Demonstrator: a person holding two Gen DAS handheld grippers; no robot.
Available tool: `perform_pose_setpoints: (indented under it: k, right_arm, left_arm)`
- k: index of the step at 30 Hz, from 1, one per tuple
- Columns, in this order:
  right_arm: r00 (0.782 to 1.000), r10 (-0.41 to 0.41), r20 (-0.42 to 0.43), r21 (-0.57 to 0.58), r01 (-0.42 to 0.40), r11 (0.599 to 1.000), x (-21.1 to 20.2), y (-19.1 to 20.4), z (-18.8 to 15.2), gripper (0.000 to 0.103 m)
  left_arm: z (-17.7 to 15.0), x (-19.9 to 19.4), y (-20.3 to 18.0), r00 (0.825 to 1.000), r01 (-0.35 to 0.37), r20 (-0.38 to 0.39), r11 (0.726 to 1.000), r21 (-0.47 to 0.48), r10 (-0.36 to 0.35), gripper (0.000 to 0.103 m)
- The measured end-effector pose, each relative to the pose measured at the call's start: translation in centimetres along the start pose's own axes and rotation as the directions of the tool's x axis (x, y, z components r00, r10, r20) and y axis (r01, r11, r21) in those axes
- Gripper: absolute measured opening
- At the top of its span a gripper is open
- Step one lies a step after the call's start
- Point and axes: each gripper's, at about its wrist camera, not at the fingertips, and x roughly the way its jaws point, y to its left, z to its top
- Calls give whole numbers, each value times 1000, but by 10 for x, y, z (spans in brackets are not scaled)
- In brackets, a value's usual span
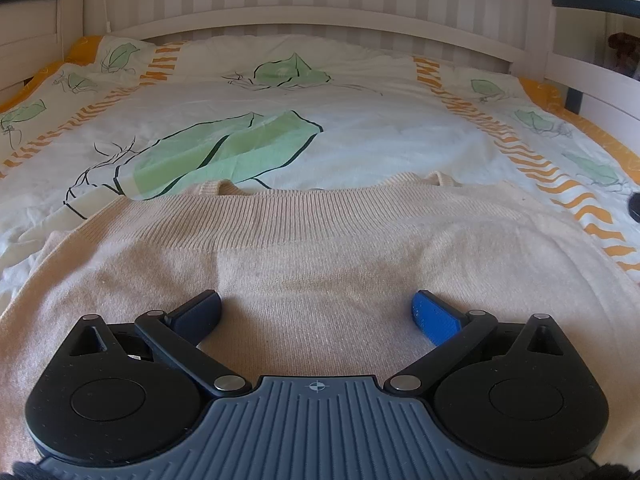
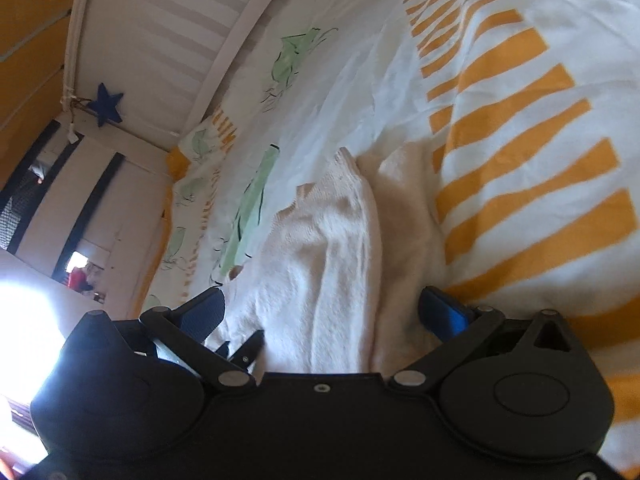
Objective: Fold small clothes
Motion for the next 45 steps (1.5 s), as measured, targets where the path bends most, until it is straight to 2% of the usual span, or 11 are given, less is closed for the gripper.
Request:
perform_pose_setpoints:
  k: [5, 14, 29, 34, 39, 41, 45]
  right_arm:
    - [1000, -6, 6, -39, 6, 999, 6, 6, -1, 103]
    - [1000, -2, -8, 66, 3, 998, 3, 1, 7, 102]
    - [999, 42, -30, 59, -40, 997, -7, -6, 6, 102]
    - [991, 82, -105, 158, -65, 985, -21, -22, 21, 102]
    - [981, 182, -65, 273, -158, 949, -30, -46, 24, 102]
    - [984, 167, -68, 265, -143, 953, -25, -41, 24, 102]
    - [992, 82, -94, 178, -65, 982, -16, -24, 23, 102]
  left_arm:
    - [0, 0, 0, 1000, 0, 0, 1000, 1, 0, 103]
    - [0, 0, 0, 1000, -2, 1, 1000, 3, 2, 103]
    - [0, 0, 0, 1000, -2, 1, 1000, 4, 2, 103]
    - [0, 0, 0, 1000, 0, 2, 1000, 2, 0, 103]
    - [0, 0, 0, 1000, 2, 3, 1000, -1, -2, 103]
    - [0, 0, 0, 1000, 2, 3, 1000, -1, -2, 103]
    - [0, 0, 0, 1000, 3, 3, 1000, -2, -3, 103]
